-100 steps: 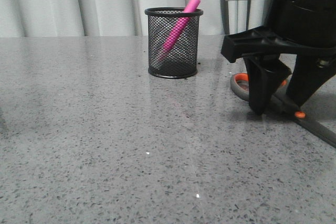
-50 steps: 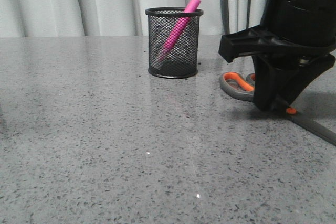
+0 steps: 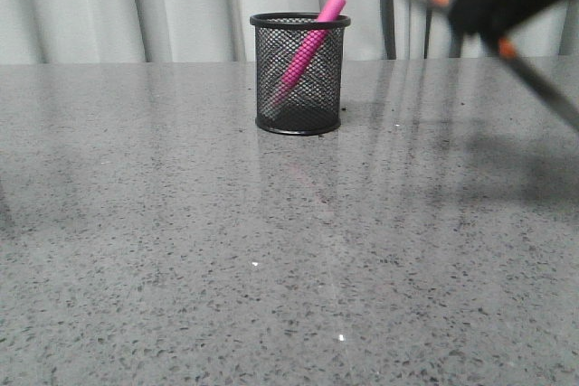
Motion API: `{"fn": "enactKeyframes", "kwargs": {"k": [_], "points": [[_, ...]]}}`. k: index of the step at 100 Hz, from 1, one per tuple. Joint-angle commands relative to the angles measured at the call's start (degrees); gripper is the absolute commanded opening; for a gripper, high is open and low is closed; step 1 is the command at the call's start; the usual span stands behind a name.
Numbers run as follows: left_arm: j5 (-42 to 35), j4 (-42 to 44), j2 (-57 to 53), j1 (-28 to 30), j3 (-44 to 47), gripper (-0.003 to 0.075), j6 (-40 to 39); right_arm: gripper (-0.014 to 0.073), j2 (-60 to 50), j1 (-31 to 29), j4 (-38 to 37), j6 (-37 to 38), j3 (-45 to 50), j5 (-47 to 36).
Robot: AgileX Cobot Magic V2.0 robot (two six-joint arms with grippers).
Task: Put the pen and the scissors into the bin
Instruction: 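Lift the scissors with the right gripper over the mesh cup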
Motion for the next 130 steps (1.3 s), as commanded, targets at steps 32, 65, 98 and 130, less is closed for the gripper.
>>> {"fn": "enactKeyframes", "kwargs": {"k": [32,65,98,130], "points": [[-1.34,-1.5,-0.52,0.1,-1.61,-0.0019,-0.12,-0.0076,2.21,-0.1,-2.23,-0.21,1.63,-51.6],[-1.34,-1.5,-0.52,0.1,-1.61,-0.0019,-0.12,-0.0076,20.14,-0.34,-2.23,-0.21,-1.57,-79.12],[-1.34,-1.4,-0.52,0.1,-1.61,-0.0019,-0.12,-0.0076,26.75,-3.86,-2.13,-0.32,-2.94,-79.19],[-1.34,-1.4,-0.52,0.1,-1.61,-0.0019,-0.12,-0.0076,29.11,-3.74,-2.13,-0.32,-2.38,-77.28]]}}
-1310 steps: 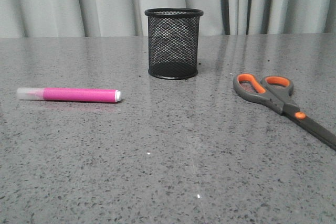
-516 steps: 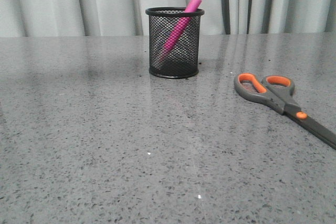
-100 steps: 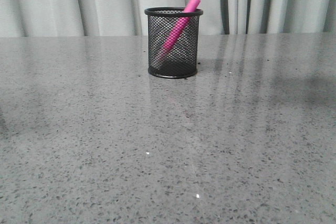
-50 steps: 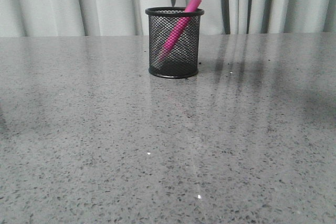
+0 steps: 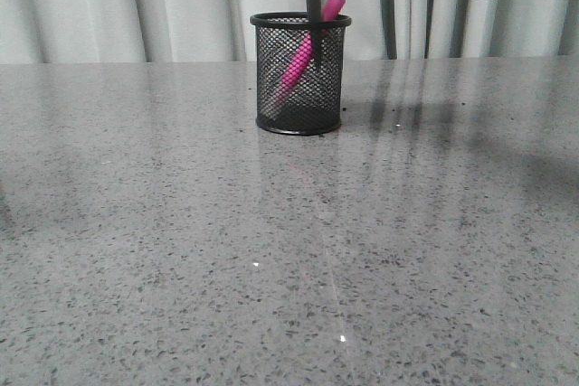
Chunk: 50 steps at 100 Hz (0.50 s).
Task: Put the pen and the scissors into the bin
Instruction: 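Lift the scissors with the right gripper over the mesh cup, then lower the scissors blades-first into the cup and open the right gripper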
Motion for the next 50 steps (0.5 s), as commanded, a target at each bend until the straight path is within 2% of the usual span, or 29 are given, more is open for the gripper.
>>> {"fn": "enactKeyframes", "kwargs": {"k": [1,50], "points": [[-1.34,-1.4,-0.52,0.1,-1.61,-0.0019,-0.12,-0.0076,-1.82,-0.18,-0.07,-0.32,-1.53,-3.79],[-1.34,-1.4,-0.52,0.1,-1.61,-0.0019,-0.12,-0.0076,-0.06,-0.1,-0.07,-0.21,1.62,-8.4]]}}
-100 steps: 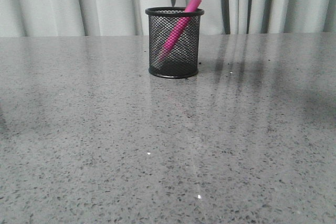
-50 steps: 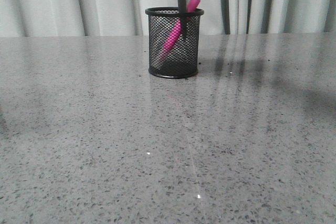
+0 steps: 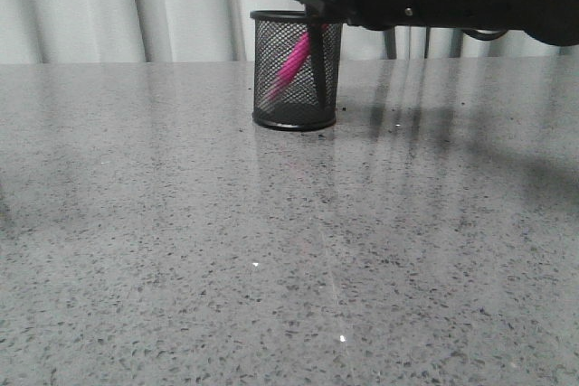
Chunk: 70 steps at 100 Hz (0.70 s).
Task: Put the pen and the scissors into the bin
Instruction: 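Lower the scissors blades-first into the cup and open the right gripper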
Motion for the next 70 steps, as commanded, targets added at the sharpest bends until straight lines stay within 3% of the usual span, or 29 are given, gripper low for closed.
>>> {"fn": "enactKeyframes", "kwargs": {"k": [1,20,52,70], "points": [[-1.34,-1.4,-0.52,0.1,-1.61,-0.0019,-0.12,-0.0076,-2.32,-0.1,-0.07,-0.21,-1.14,-6.27],[-1.34,-1.4,-0.52,0.1,-1.61,-0.002,-0.12,-0.0056,-2.32,-0.1,-0.98,-0.21,-1.14,-6.4],[-1.34,-1.4,-0.52,0.1,-1.61,-0.0019,-0.12,0.0255,-2.32,0.46,-3.46,-0.21,-1.06,-6.54],[-1.34,-1.4,-0.52,0.1,-1.61,-0.0019,-0.12,0.0291,-2.32,0.68,-3.46,-0.21,-1.06,-8.0]]}}
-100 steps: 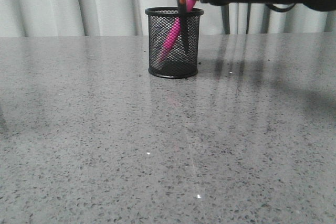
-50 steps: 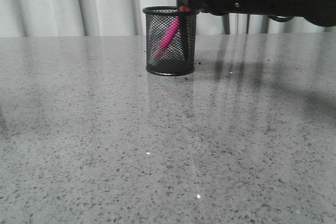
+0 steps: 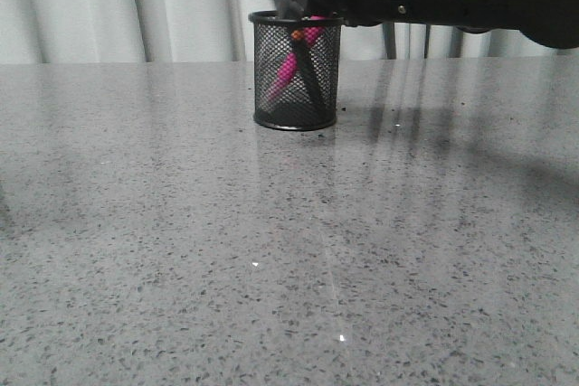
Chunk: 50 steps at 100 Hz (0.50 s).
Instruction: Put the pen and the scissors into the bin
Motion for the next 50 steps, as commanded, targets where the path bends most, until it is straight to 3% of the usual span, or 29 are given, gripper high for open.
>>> {"fn": "enactKeyframes", "kwargs": {"k": [1,30,37,50], "points": [[-1.34,-1.4,-0.52,0.1,-1.61,-0.0019,-0.12,0.0291,-2.32,0.07,-0.25,-0.21,-1.06,-6.38],[-1.34,-1.4,-0.52,0.1,-1.61,-0.0019,-0.12,0.0261,-6.16,-0.28,-0.25,-0.21,-0.01,-13.49],[-1.34,-1.4,-0.52,0.1,-1.61,-0.0019,-0.12,0.0189,-9.34,-0.76,-0.25,-0.21,0.77,-11.85],[-1.34,-1.4,-0.52,0.1,-1.61,-0.0019,-0.12,-0.0024,-16.48,-2.66,-0.25,-0.21,3.31,-6.89]]}}
